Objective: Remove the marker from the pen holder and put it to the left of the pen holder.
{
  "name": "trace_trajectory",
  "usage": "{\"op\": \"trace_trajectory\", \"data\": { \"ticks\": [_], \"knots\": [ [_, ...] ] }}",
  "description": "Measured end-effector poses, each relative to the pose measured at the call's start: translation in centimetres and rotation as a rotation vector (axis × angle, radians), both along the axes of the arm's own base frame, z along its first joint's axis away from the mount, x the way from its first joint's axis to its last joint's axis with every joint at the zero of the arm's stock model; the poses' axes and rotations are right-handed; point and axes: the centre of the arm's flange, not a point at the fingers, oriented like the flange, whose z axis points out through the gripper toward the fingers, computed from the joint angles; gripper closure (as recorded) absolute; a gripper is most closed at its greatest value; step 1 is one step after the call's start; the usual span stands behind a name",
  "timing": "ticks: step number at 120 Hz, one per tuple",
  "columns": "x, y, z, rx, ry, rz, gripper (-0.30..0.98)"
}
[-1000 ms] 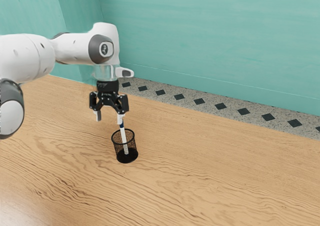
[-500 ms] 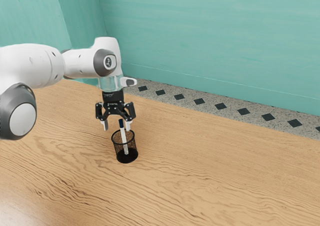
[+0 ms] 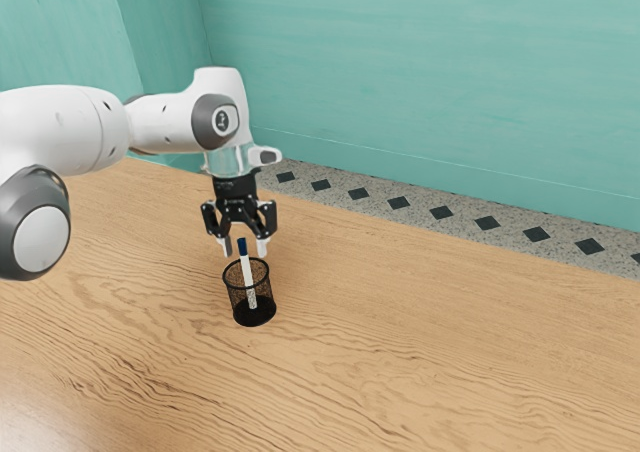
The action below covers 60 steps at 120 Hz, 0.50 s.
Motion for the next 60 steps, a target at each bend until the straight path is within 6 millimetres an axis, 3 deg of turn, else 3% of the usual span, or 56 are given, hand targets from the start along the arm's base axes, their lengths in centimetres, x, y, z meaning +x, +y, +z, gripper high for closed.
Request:
{"op": "trace_trajectory", "data": {
  "ticks": [26, 60],
  "knots": [
    [-0.3, 0.3, -0.5, 0.004, 0.009, 0.009, 0.37],
    [0.0, 0.3, 0.9, 0.007, -0.016, 0.009, 0.56]
  ]
}}
